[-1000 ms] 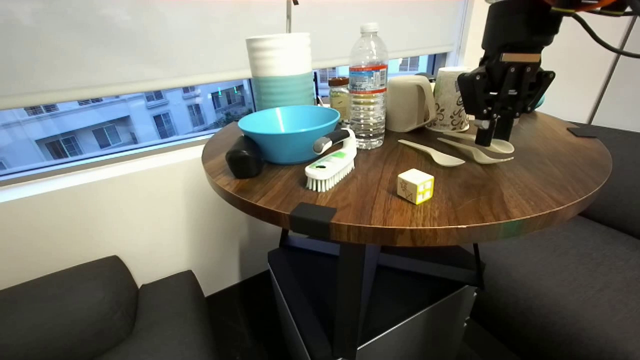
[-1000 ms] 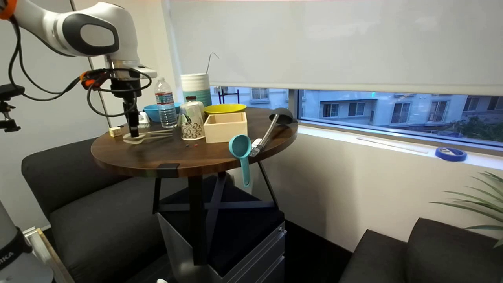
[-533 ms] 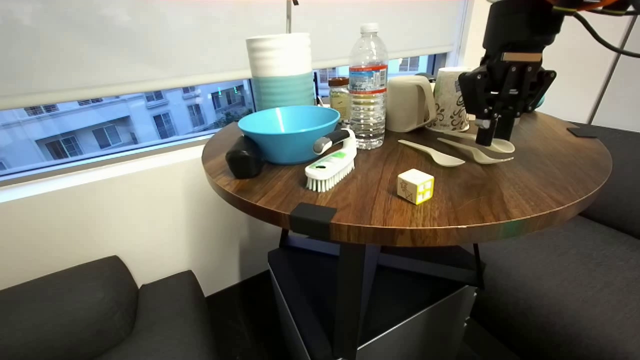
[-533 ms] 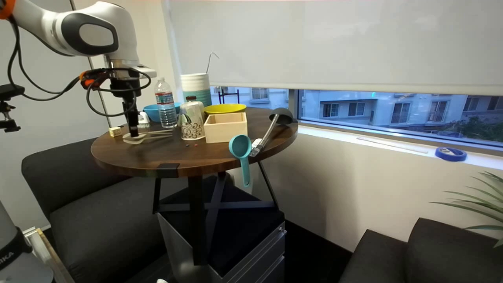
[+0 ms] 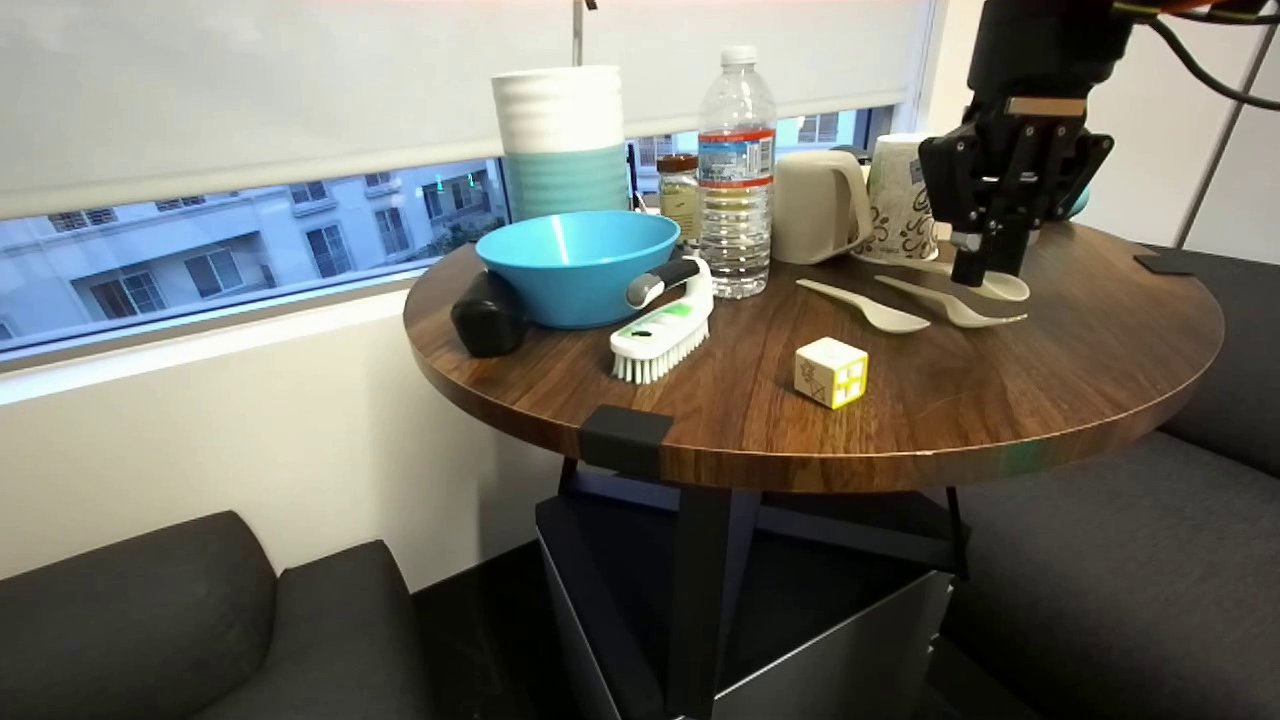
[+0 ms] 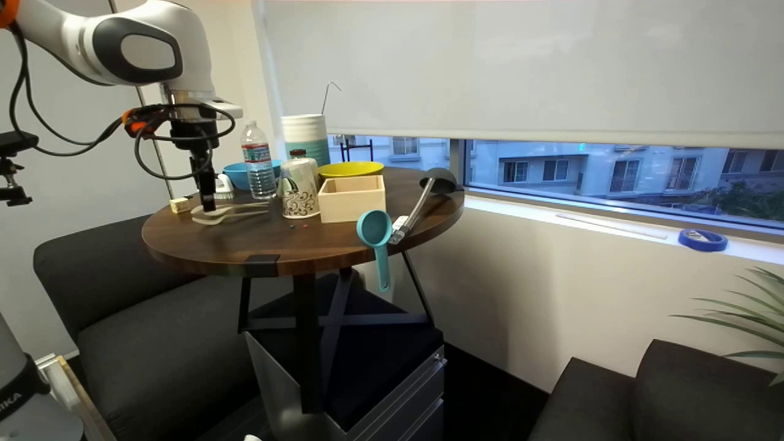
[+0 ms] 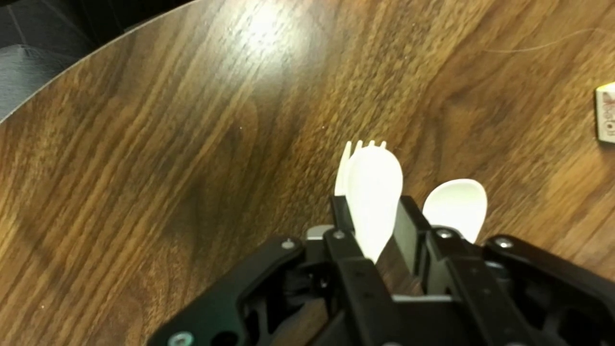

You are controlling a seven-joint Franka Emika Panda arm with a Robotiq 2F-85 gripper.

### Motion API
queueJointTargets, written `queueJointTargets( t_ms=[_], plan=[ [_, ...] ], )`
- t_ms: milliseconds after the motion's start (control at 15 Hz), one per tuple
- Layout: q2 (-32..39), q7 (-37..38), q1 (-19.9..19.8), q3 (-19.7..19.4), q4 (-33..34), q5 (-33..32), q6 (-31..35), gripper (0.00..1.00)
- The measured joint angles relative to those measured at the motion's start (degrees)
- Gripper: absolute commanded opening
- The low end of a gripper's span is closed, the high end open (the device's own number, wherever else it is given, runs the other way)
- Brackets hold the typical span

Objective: Rearrange the wooden cutlery

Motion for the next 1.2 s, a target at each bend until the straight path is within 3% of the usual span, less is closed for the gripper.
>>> queueJointTargets(
  t_ms=[800, 1133, 1200],
  plan=[
    [0.0, -2.2, 0.2, 0.0, 0.0, 0.0, 0.0, 0.26],
    [0.0, -2.4, 0.2, 0.0, -0.1, 0.0, 0.0, 0.31],
    [0.0, -2.4, 0.2, 0.0, -0.1, 0.0, 0.0, 0.56]
  ],
)
